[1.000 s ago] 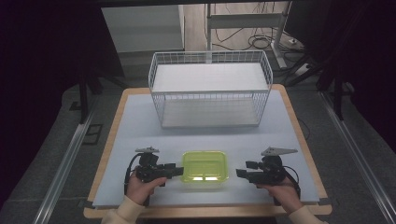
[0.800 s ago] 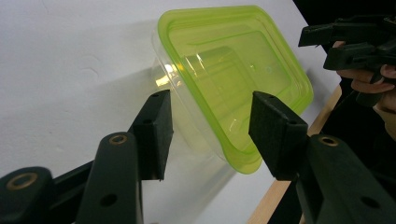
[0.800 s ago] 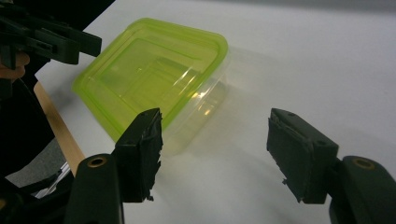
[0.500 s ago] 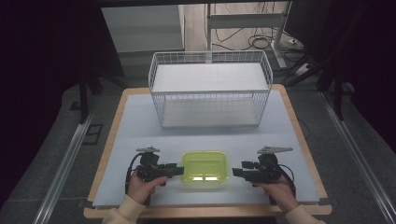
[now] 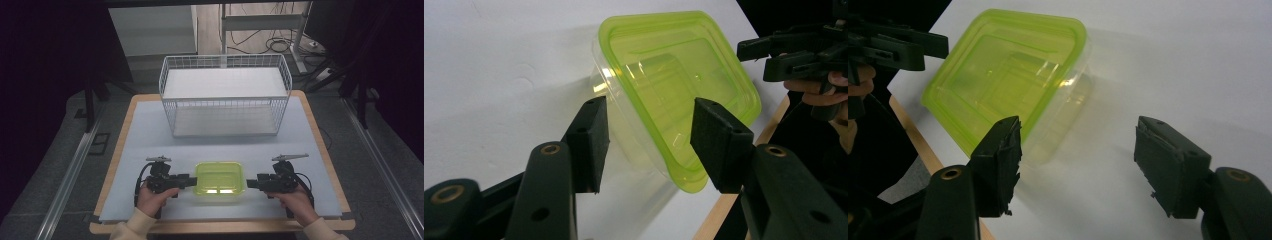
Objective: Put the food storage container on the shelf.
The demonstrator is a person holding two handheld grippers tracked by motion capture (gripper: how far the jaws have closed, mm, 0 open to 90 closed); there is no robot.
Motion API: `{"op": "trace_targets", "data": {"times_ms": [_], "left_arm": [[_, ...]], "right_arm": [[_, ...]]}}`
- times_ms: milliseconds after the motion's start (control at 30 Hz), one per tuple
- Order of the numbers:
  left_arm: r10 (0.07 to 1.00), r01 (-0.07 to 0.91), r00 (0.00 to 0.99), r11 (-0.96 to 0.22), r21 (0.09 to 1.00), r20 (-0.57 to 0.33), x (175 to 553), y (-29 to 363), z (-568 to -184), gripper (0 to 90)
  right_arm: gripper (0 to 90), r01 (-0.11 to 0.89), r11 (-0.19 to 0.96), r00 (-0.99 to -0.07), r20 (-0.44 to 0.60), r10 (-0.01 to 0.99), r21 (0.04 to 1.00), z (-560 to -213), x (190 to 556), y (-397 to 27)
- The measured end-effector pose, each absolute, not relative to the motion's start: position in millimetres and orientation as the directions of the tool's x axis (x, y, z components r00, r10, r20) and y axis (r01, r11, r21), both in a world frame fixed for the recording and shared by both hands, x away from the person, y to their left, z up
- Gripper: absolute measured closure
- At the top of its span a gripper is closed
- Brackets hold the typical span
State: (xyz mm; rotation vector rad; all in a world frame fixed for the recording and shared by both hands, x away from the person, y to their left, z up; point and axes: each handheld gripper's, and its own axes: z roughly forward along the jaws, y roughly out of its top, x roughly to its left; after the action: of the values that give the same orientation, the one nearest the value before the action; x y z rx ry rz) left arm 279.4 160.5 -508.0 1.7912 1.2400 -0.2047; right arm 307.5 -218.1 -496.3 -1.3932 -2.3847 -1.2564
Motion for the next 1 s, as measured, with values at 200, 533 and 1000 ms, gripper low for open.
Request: {"op": "trace_targets", "data": {"times_ms": [200, 533, 1000], "left_arm": [[0.65, 0.817, 0.476, -0.078, 0.572, -0.592, 283, 157, -511, 53.0], [0.644, 0.83, 0.464, -0.077, 0.552, -0.608, 288, 157, -516, 57.0], [0.628, 0.85, 0.449, -0.08, 0.521, -0.636, 293, 154, -523, 67.5]], "right_arm": [[42.0, 0.776, 0.232, -0.57, 0.494, 0.657, 0.586, -499, 314, -209], [49.8, 0.796, 0.22, -0.557, 0.54, 0.632, 0.564, -502, 322, -201], [61.0, 0.806, 0.239, -0.559, 0.567, 0.605, 0.541, -506, 325, -194]]}}
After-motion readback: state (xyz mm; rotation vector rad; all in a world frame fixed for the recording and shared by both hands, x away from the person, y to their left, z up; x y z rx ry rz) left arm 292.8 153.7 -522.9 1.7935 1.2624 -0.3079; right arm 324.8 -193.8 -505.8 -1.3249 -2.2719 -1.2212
